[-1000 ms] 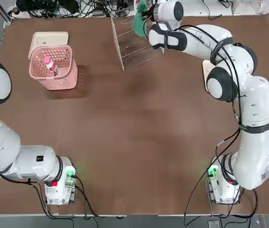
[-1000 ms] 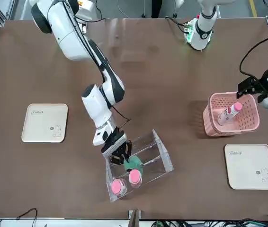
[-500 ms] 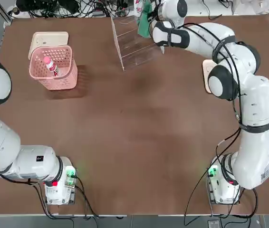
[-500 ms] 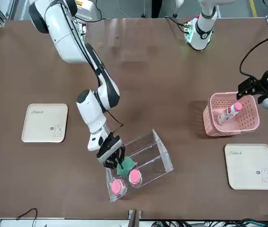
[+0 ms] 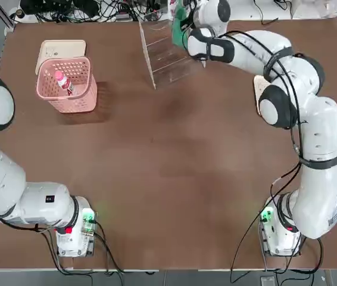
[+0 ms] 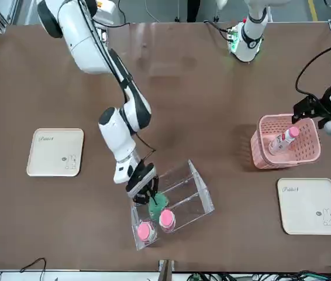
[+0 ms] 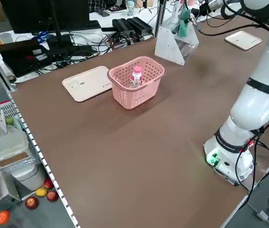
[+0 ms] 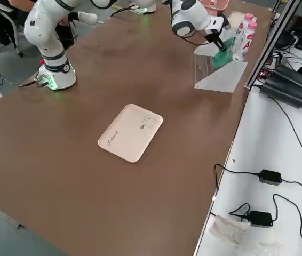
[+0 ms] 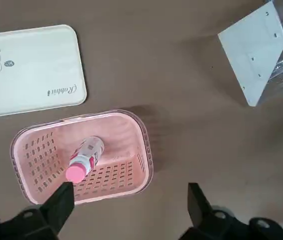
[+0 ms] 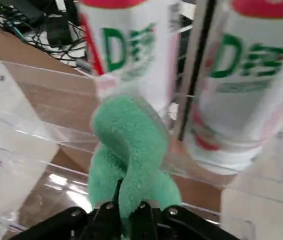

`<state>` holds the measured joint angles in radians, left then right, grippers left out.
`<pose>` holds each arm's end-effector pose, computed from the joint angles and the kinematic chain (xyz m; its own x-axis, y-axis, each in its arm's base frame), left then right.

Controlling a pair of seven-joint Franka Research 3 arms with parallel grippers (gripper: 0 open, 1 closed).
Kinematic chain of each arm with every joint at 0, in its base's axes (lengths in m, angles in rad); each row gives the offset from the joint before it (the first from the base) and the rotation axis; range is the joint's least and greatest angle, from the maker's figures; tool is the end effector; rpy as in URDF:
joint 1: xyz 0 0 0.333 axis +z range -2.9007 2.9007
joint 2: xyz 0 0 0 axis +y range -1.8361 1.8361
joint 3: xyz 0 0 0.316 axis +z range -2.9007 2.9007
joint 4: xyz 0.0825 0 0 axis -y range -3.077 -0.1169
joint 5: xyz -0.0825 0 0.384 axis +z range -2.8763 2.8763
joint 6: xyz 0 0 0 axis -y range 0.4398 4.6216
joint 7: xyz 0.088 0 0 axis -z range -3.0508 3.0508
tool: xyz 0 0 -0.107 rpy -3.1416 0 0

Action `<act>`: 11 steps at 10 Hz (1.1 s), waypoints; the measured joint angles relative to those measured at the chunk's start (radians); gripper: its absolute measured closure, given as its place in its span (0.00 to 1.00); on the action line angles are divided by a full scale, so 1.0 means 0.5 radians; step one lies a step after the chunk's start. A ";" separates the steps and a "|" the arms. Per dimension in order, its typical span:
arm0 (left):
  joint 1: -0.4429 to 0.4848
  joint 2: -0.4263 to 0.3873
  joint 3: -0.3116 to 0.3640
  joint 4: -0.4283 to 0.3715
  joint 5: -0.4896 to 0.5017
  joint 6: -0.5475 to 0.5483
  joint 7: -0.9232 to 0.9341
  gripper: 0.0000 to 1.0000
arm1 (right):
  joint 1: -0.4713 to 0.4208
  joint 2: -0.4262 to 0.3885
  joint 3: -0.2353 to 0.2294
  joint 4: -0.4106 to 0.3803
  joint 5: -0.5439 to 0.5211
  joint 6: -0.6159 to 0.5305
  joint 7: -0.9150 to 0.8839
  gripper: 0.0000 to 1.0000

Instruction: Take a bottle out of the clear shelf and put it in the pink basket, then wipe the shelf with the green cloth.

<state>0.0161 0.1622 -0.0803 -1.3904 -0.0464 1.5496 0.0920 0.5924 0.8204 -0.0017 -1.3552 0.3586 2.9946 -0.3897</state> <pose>0.6011 -0.0394 0.6142 0.9879 -0.1554 0.0030 -0.1553 -0.9861 0.0593 0.6664 0.4172 0.3252 0.5402 0.4054 0.7375 0.6072 -0.7945 -0.0080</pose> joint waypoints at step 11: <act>0.003 0.029 0.004 0.000 0.000 0.123 0.007 0.00 | 0.124 0.096 -0.038 0.184 0.056 0.041 0.369 0.94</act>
<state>0.0178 0.1768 -0.0784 -1.3905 -0.0464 1.6112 0.0953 0.6544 0.8684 -0.0205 -1.2631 0.3864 3.0150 -0.2054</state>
